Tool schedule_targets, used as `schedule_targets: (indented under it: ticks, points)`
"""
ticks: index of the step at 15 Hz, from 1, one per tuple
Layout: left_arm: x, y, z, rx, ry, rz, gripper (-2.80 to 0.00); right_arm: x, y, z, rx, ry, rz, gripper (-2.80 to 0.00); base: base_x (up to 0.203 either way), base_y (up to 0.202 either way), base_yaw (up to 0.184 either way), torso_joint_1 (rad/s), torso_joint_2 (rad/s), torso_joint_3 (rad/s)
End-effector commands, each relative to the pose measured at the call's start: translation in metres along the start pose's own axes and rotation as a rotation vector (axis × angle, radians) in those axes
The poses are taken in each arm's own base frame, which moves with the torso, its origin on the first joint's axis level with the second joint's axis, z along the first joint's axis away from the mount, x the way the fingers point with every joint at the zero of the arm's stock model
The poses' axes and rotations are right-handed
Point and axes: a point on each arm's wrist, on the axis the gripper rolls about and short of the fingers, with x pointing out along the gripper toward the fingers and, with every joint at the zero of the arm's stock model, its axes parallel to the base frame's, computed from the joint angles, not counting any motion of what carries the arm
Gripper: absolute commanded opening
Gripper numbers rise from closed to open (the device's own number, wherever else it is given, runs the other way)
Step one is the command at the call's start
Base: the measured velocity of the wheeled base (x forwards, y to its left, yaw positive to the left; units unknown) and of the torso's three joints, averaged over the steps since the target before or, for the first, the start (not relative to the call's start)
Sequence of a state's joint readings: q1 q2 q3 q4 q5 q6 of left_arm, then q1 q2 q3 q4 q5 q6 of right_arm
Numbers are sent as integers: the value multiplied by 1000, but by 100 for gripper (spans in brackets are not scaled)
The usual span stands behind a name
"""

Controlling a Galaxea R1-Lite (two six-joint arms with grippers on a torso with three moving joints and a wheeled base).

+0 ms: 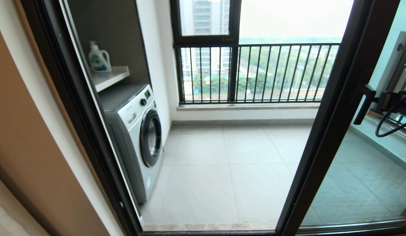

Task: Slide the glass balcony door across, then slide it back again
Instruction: Close the slid door

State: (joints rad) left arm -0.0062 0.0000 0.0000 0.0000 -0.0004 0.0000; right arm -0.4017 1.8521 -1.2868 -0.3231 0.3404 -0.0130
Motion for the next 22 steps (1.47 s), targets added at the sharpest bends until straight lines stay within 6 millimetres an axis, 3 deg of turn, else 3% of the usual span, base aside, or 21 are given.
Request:
schedule_targets:
  ticks: [1,22]
  points:
    - [0,0,0,0,2,0,-280,0,3,1,-6,-11,13,-280,0,0,0,0,0,0]
    - [0,0,0,0,2,0,-280,3,16,-3,-12,0,51,-280,0,0,0,0,0,0]
